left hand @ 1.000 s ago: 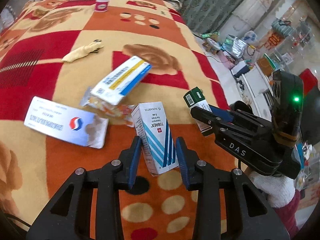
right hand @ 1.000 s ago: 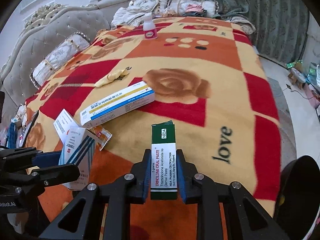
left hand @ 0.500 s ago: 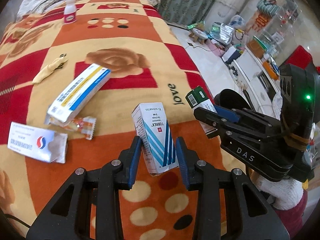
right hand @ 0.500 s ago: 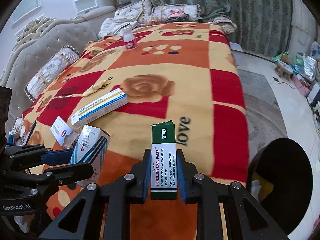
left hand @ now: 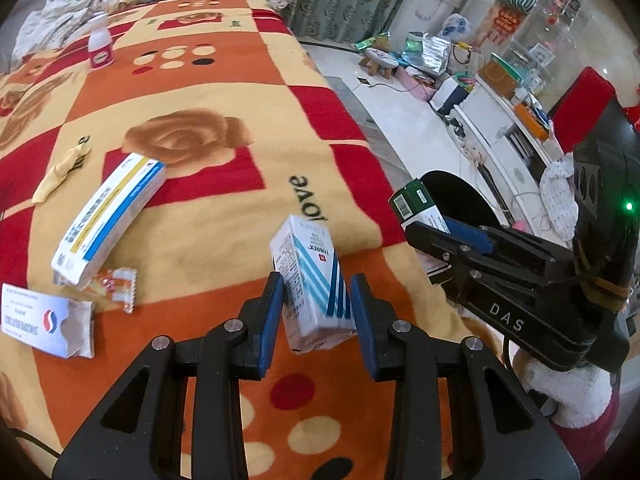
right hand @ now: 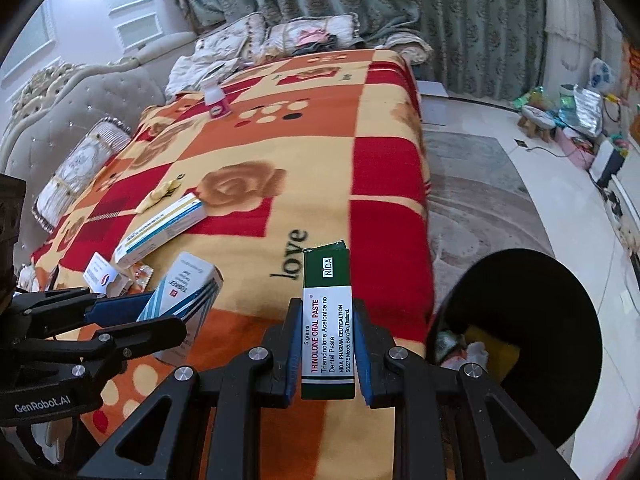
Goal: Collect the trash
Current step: 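Carry the oral paste box and Tobrex box over the black bin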
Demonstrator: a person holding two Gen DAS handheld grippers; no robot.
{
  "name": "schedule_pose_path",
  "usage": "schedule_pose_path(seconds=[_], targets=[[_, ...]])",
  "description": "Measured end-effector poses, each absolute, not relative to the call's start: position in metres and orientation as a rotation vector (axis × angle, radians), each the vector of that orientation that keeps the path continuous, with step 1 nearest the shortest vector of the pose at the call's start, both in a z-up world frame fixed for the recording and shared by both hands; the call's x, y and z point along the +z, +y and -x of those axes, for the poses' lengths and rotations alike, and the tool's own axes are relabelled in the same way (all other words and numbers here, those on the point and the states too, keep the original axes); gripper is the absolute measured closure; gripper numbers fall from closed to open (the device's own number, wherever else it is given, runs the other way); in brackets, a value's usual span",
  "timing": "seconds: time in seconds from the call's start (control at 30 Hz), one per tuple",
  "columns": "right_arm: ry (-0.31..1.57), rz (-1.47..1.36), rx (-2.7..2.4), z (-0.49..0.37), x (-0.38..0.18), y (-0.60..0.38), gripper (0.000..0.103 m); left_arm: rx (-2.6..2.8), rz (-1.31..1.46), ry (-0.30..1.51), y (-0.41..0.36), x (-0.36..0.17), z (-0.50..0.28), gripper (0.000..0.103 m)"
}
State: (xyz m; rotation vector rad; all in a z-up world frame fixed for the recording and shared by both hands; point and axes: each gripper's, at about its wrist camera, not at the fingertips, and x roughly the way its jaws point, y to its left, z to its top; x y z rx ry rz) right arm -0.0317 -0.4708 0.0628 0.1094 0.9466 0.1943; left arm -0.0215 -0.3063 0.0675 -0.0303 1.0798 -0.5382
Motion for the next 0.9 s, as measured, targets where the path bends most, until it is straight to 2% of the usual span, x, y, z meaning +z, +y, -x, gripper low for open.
schedule_pose_path(seconds=[0.2, 0.43, 0.53, 0.6, 0.63, 0.9], targets=[[0.949, -0.125, 0.162, 0.039, 0.063, -0.487, 0.081, -0.571, 0.013, 1.080, -0.327, 0.069, 0.020, 0.077], [0.964, -0.147, 0.141, 0.042, 0.056, -0.502, 0.081, -0.594, -0.027, 1.100, -0.334, 0.063, 0.024, 0.077], [0.968, -0.163, 0.145, 0.042, 0.053, -0.505, 0.081, -0.593, -0.036, 1.123, -0.331, 0.056, 0.025, 0.074], [0.970, -0.167, 0.148, 0.041, 0.052, -0.505, 0.081, -0.604, -0.039, 1.153, -0.327, 0.049, 0.027, 0.061], [0.969, -0.167, 0.150, 0.041, 0.052, -0.504, 0.081, -0.610, -0.038, 1.162, -0.326, 0.047, 0.029, 0.060], [0.976, -0.173, 0.158, 0.041, 0.049, -0.503, 0.081, -0.576, -0.050, 1.224, -0.319, 0.023, 0.037, 0.059]])
